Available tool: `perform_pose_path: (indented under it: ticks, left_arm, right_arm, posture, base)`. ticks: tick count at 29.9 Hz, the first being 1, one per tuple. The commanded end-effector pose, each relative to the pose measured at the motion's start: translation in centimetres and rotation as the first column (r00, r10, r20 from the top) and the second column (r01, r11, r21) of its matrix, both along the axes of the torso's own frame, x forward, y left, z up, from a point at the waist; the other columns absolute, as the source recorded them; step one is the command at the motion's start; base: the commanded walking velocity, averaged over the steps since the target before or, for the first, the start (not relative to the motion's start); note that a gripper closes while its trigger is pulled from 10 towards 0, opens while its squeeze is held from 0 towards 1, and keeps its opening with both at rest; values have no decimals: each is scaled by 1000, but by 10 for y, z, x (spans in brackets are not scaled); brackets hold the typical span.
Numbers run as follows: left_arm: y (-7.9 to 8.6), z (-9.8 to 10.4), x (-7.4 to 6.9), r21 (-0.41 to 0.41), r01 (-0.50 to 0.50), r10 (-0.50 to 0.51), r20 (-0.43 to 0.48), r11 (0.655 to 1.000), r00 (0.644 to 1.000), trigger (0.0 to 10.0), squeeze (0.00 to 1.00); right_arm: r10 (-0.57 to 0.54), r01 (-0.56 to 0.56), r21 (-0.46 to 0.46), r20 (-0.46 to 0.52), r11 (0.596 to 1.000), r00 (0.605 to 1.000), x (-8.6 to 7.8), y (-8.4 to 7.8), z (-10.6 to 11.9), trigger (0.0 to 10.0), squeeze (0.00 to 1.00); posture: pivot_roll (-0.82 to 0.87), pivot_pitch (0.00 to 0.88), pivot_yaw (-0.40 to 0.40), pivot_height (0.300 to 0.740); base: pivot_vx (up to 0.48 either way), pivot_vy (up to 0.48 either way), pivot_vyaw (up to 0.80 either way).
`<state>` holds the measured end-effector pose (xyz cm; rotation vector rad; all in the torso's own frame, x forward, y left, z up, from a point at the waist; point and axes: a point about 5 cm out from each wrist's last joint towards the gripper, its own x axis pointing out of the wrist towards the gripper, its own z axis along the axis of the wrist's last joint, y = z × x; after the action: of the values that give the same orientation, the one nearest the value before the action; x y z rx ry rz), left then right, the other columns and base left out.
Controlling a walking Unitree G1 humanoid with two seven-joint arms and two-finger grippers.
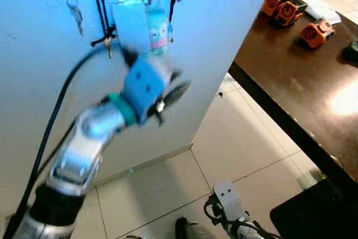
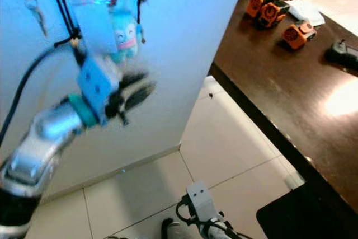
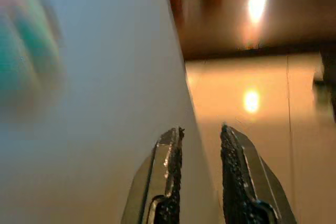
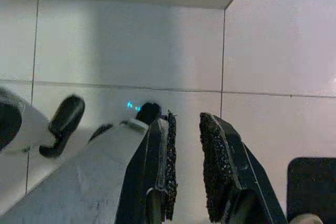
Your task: Hang keys on a hook
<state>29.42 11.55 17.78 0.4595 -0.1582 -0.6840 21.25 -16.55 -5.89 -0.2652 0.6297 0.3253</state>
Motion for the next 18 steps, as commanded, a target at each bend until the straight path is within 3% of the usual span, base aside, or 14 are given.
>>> perform_pose_path:
  ticks: [1,3,4,6,8,9,10,12,13,14,16,18]
  left_arm:
    - [2,-10,-1,37,-26,26,16,999,1000,10000,0]
    - [10,-31,-2,70,-90,91,-16,993,996,10000,0]
    - [10,-31,-2,70,-90,91,-16,993,996,10000,0]
    - [23,-70,-7,140,-186,199,-85,973,976,10000,0]
    - [23,-70,-7,140,-186,199,-85,973,976,10000,0]
    - [34,-98,-12,165,-264,289,-156,950,944,10000,0]
    - [46,-130,-20,219,-350,398,-239,911,886,10000,0]
    - [46,-130,-20,219,-350,398,-239,911,886,10000,0]
    - [57,-156,-29,269,-420,490,-301,867,818,10000,0]
    - [70,-181,-42,323,-488,584,-388,811,713,10000,0]
    - [70,-181,-42,323,-488,584,-388,811,713,10000,0]
    - [93,-223,-76,437,-572,714,-520,694,469,10000,0]
  right_arm:
    - [5,-6,-14,-33,1000,999,-9,-3,-6,10000,0]
    - [5,-6,-16,-38,1000,999,-11,-4,-6,10000,0]
    - [5,-6,-16,-38,1000,999,-11,-4,-6,10000,0]
    - [5,-6,-17,-46,1000,999,-14,-4,-8,10000,0]
    - [5,-6,-17,-46,1000,999,-14,-4,-8,10000,0]
    - [8,-9,-18,-53,1000,999,-16,-4,-9,10000,0]
    - [12,-13,-17,-61,1000,998,-19,-3,-11,10000,0]
    - [12,-13,-17,-61,1000,998,-19,-3,-11,10000,0]
    - [15,-16,-15,-68,1000,998,-21,-2,-12,10000,0]
    - [18,-19,-13,-78,1000,997,-24,0,-14,10000,0]
    - [18,-19,-13,-78,1000,997,-24,0,-14,10000,0]
    - [30,-31,-8,-97,999,995,-31,3,-17,10000,0]
  posture:
    - [-54,178,-23,740]
    - [-54,178,-23,740]
    - [-54,178,-23,740]
    - [-57,178,-24,740]
    - [-57,178,-24,740]
    - [-57,177,-24,740]
    - [-58,175,-25,740]
    - [-58,175,-25,740]
    - [-55,172,-28,740]
    - [-57,168,-33,740]
    - [-57,168,-33,740]
    - [-62,157,-41,740]
  base:
    - [0,0,0]
    - [0,0,0]
    - [0,0,0]
    - [0,0,0]
    - [0,0,0]
    - [0,0,0]
    - [0,0,0]
    - [0,0,0]
    - [0,0,0]
    - [0,0,0]
    - [0,0,0]
    - [0,0,0]
